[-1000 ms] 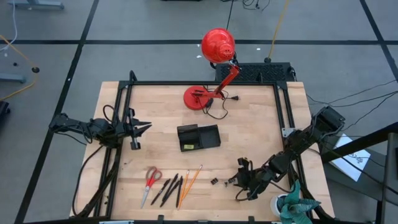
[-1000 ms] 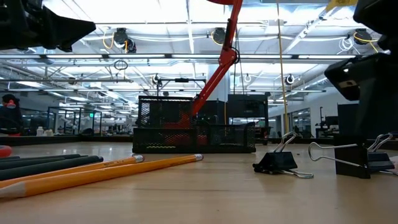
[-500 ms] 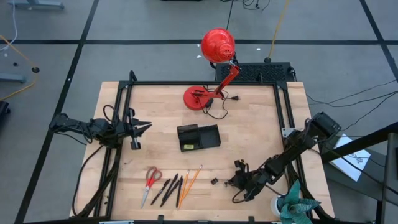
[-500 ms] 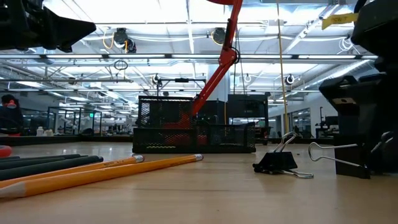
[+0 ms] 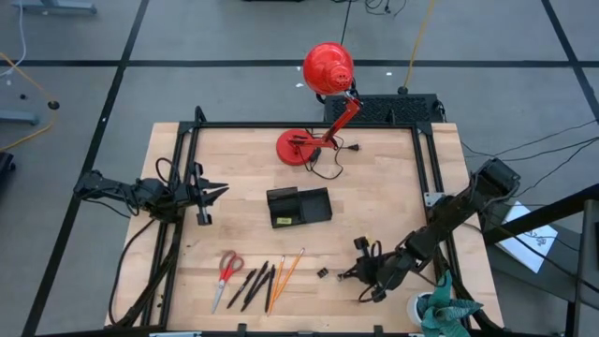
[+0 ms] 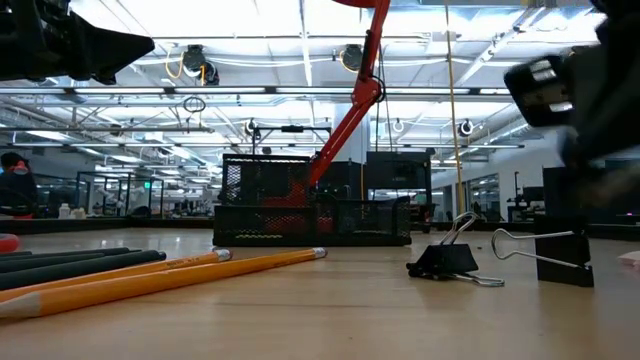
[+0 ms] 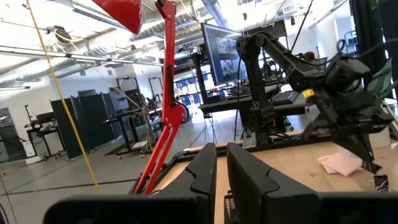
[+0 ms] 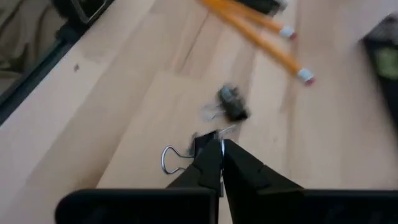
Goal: Pick and place office supplies into organizer
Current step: Put the right black binder clip into the desk organizer
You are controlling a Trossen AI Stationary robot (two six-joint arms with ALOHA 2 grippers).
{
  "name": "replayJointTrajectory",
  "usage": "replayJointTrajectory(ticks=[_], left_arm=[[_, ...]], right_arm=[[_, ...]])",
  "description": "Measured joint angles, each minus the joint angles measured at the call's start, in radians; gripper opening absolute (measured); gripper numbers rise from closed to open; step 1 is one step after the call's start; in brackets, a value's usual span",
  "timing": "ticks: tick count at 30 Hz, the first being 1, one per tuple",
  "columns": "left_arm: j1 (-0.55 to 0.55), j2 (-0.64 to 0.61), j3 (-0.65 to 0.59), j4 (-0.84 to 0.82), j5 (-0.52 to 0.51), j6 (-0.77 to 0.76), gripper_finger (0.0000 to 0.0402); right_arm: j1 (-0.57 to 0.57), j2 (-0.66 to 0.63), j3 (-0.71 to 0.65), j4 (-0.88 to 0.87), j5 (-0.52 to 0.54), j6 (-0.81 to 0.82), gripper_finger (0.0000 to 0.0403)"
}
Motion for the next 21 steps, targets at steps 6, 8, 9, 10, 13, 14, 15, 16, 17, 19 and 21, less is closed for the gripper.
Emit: replayJointTrajectory(ticks=[6, 8, 9, 10, 13, 14, 15, 16, 17, 19, 21], left_arm=[[0.0, 0.0, 0.0, 0.001, 0.0, 0.005, 0.0047], [0.0, 0.0, 0.0, 0.002, 0.0, 0.005, 0.0047], [0.0, 0.0, 0.0, 0.002, 0.0, 0.005, 0.0047], [0.0, 0.0, 0.0, 0.002, 0.0, 0.005, 0.0047], [0.0, 0.0, 0.0, 0.002, 0.0, 0.005, 0.0047], [0.0, 0.0, 0.0, 0.002, 0.0, 0.005, 0.0047], [0.0, 0.0, 0.0, 0.002, 0.0, 0.005, 0.0047], [0.0, 0.0, 0.0, 0.002, 0.0, 0.005, 0.0047], [0.0, 0.0, 0.0, 0.002, 0.0, 0.005, 0.0047], [0.0, 0.0, 0.0, 0.002, 0.0, 0.004, 0.0047], [0.0, 0.0, 0.0, 0.002, 0.0, 0.004, 0.0047]], right_arm=[[-0.037, -0.079, 0.0, 0.03, 0.057, -0.103, 0.0003], [-0.056, -0.085, 0.0, 0.058, 0.055, -0.126, 0.0002], [-0.064, -0.084, 0.0, 0.07, 0.054, -0.134, 0.0002], [-0.071, -0.081, 0.0, 0.076, 0.054, -0.14, 0.0002], [-0.1, -0.06, 0.0, 0.094, 0.052, -0.143, 0.0002], [-0.111, -0.05, 0.0, 0.101, 0.05, -0.146, 0.0002], [-0.125, -0.037, 0.0, 0.12, 0.05, -0.153, 0.0001], [-0.141, -0.02, 0.0, 0.153, 0.05, -0.165, 0.0001], [-0.156, -0.004, 0.0, 0.19, 0.046, -0.184, 0.0001], [-0.191, 0.024, 0.0, 0.266, -0.004, -0.236, 0.0001], [-0.23, 0.049, 0.0, 0.372, -0.058, -0.292, 0.0001]])
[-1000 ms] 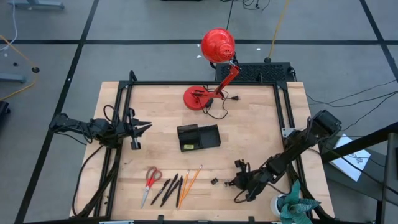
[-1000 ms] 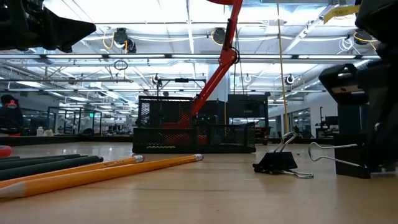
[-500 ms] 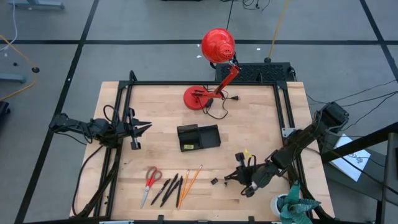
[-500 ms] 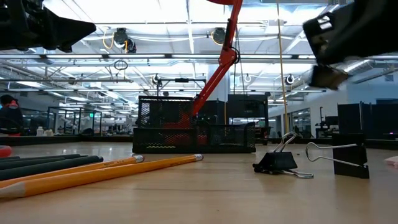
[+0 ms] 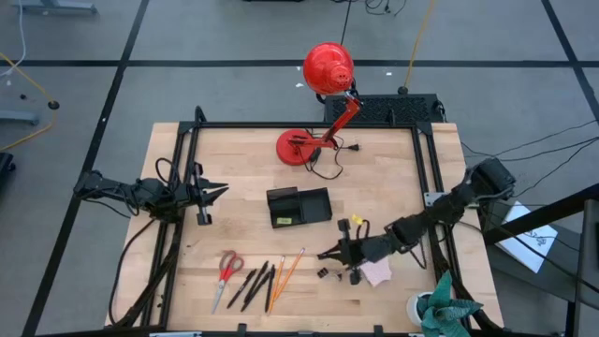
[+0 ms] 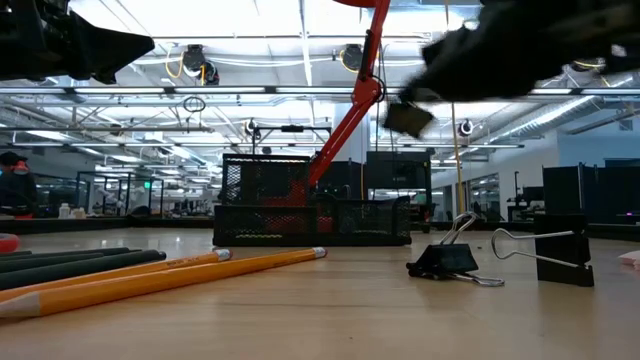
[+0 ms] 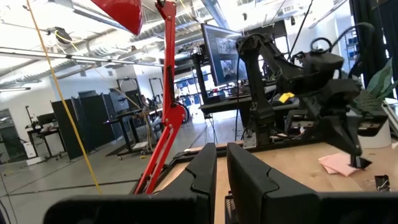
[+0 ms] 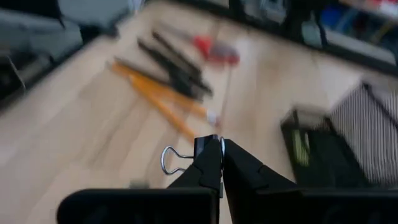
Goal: Pick and place office supplies into organizer
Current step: Put the right black binder clip into the desk organizer
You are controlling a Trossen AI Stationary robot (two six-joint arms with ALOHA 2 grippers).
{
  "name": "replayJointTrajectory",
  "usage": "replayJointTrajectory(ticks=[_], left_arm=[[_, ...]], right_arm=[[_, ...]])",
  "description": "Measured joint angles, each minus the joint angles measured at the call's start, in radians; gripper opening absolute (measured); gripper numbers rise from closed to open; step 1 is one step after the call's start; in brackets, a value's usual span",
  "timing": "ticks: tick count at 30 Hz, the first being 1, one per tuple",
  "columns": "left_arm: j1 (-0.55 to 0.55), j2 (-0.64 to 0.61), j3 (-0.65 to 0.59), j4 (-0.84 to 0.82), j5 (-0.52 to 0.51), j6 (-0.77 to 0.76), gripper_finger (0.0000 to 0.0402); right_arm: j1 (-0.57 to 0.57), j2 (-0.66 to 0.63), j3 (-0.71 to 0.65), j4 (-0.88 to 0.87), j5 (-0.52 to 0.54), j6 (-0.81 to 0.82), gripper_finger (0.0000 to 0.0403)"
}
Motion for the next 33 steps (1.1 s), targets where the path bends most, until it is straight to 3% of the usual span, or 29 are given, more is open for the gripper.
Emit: replayJointTrajectory(ticks=[4, 11, 17, 19, 22, 33], left_arm=[[0.0, 0.0, 0.0, 0.0, 0.0, 0.001, 0.0047], [0.0, 0.0, 0.0, 0.0, 0.0, 0.027, 0.0047], [0.0, 0.0, 0.0, 0.0, 0.0, 0.027, 0.0047], [0.0, 0.0, 0.0, -0.001, 0.0, 0.027, 0.0047], [0.0, 0.0, 0.0, -0.001, 0.0, 0.027, 0.0047], [0.0, 0.0, 0.0, -0.001, 0.0, 0.031, 0.0047]], right_arm=[[-0.082, 0.044, 0.01, 0.184, -0.08, -0.084, 0.0001], [-0.192, 0.166, 0.156, 0.137, -0.204, -0.115, 0.0], [-0.269, 0.28, 0.309, 0.002, -0.197, -0.065, 0.0], [-0.29, 0.307, 0.34, -0.029, -0.152, -0.054, 0.0], [-0.31, 0.329, 0.363, -0.067, -0.093, -0.052, 0.0], [-0.347, 0.33, 0.366, -0.149, -0.042, -0.023, 0.0]])
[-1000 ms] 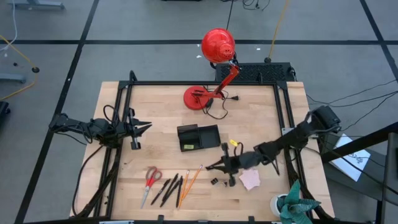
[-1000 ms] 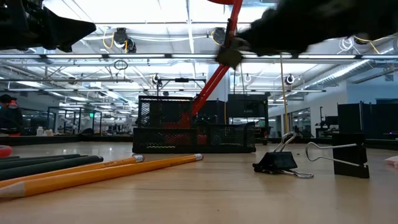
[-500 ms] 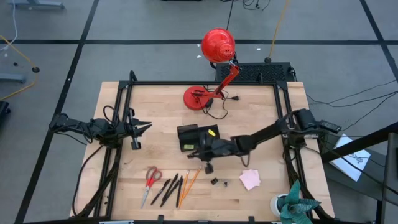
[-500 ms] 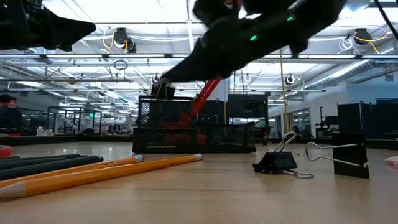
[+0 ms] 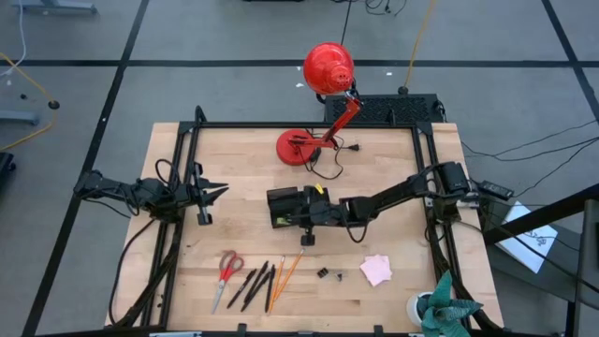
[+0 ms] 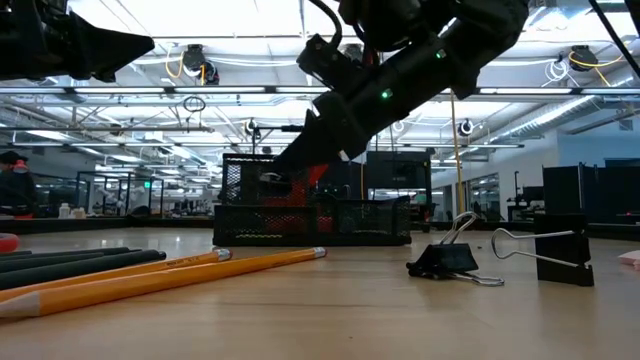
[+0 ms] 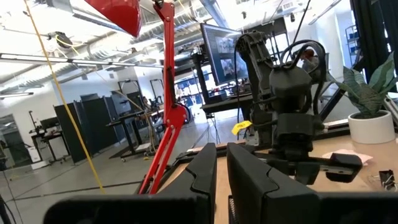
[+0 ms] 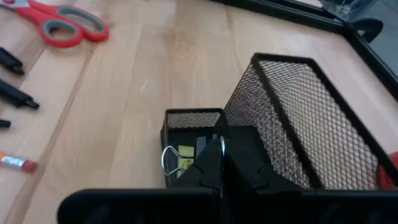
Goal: Pick and place office supplies into organizer
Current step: Put the right black binder clip into the desk organizer
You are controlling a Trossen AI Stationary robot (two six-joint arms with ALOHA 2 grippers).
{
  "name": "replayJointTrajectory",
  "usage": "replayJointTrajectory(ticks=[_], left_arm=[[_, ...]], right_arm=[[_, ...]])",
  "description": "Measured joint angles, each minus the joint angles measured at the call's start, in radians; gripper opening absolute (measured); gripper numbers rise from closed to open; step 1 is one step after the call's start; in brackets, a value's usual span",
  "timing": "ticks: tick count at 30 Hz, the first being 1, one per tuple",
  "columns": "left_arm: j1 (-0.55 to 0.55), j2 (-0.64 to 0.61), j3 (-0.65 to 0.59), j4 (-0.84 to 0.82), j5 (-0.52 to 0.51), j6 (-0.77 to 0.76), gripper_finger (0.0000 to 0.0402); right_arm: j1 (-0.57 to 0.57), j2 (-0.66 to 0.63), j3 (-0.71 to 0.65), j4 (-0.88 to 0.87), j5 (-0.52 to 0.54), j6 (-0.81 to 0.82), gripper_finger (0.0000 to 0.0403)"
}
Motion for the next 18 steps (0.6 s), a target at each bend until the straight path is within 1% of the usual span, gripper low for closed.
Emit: replayJointTrajectory(ticks=[11, 18], left_arm=[[0.0, 0.0, 0.0, 0.0, 0.0, 0.003, 0.0047], [0.0, 0.0, 0.0, 0.0, 0.0, 0.003, 0.0047]], right_arm=[[-0.003, 0.0, 0.0, -0.026, 0.004, 0.006, 0.0001], [-0.009, 0.0, -0.001, -0.077, 0.022, 0.038, 0.0001]])
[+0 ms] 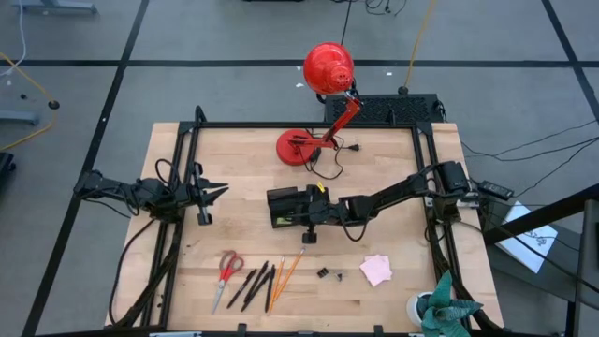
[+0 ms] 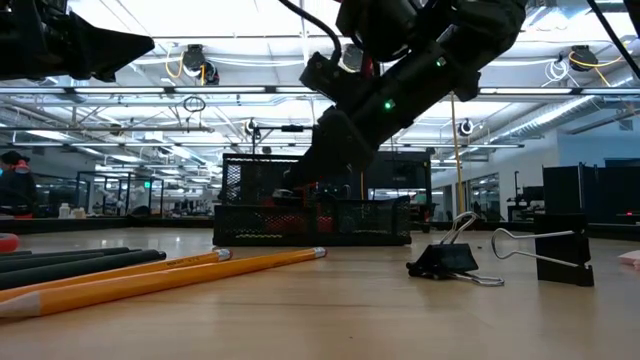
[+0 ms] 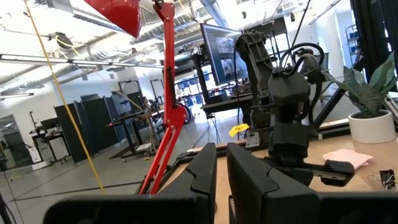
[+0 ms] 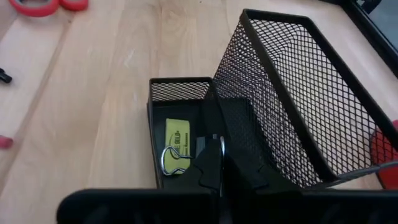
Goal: Pick and place office supplies into organizer
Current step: Put the right black binder clip into the desk organizer, then adjust the desk organizer
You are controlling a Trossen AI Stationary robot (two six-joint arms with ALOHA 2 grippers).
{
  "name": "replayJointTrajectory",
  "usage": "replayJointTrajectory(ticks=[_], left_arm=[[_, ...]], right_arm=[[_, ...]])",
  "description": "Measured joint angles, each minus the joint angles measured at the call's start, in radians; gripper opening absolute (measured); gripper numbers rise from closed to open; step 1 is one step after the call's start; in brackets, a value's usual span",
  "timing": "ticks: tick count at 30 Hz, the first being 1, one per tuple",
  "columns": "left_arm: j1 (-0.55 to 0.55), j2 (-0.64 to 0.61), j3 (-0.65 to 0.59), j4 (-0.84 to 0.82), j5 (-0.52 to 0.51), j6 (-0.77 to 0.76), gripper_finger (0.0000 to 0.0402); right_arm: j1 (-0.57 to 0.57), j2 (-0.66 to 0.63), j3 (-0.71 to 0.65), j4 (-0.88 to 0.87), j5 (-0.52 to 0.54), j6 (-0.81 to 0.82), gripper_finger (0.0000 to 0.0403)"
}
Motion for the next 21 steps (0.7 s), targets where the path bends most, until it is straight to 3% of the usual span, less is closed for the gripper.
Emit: replayJointTrajectory(ticks=[16, 21], left_arm=[[0.0, 0.0, 0.0, 0.0, 0.0, -0.001, 0.0047], [0.0, 0.0, 0.0, 0.0, 0.0, -0.001, 0.0047]], right_arm=[[-0.004, 0.0, 0.0, -0.005, 0.0, 0.056, 0.0038], [0.008, -0.013, -0.001, -0.011, 0.0, -0.023, 0.0042]])
